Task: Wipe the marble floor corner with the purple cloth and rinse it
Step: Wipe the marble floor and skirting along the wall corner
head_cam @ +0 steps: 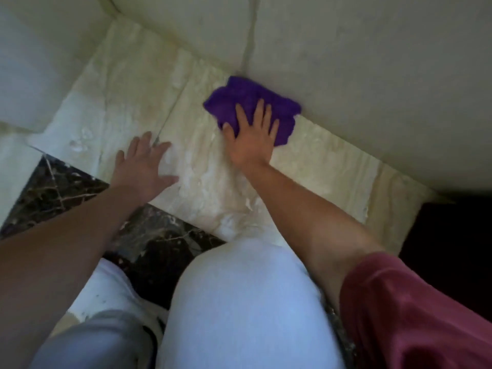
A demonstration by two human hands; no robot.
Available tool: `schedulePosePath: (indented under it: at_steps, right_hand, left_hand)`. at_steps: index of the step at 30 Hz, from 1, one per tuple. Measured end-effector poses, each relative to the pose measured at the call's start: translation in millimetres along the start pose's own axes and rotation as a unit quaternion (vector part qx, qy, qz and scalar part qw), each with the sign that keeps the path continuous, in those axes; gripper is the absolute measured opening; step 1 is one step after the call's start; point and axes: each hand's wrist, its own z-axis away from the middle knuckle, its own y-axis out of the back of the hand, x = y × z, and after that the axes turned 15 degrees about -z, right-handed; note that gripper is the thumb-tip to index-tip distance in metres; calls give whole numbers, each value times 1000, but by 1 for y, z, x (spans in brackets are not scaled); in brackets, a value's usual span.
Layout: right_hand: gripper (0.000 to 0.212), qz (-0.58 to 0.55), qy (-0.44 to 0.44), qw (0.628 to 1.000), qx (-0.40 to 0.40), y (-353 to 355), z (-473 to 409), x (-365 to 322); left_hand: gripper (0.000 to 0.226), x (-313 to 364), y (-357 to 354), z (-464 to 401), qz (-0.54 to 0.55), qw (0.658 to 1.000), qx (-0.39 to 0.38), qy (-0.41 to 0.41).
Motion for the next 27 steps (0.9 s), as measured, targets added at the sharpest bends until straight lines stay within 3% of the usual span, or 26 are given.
schedulePosePath:
  at_steps: [4, 9, 16, 23, 27]
  right_hand:
    - [63, 50, 76, 993, -74, 10, -30, -12]
    - [60, 62, 43, 994, -85, 13, -33, -22]
    - [64, 84, 100, 985, -117, -28, -77, -123]
    - [78, 82, 116, 964, -226, -57, -145, -261]
    - [93, 111, 113, 963, -219, -59, -150, -274]
  left_hand:
    - [97, -40, -11, -1, 11, 998, -15, 57]
    - [103, -88, -22, 11, 35, 992, -64, 103]
    - [118, -98, -41, 19, 89, 981, -56, 163]
    - [118, -114, -53, 20, 131, 982, -49, 124]
    - [123, -123, -53, 20, 137, 981, -89, 103]
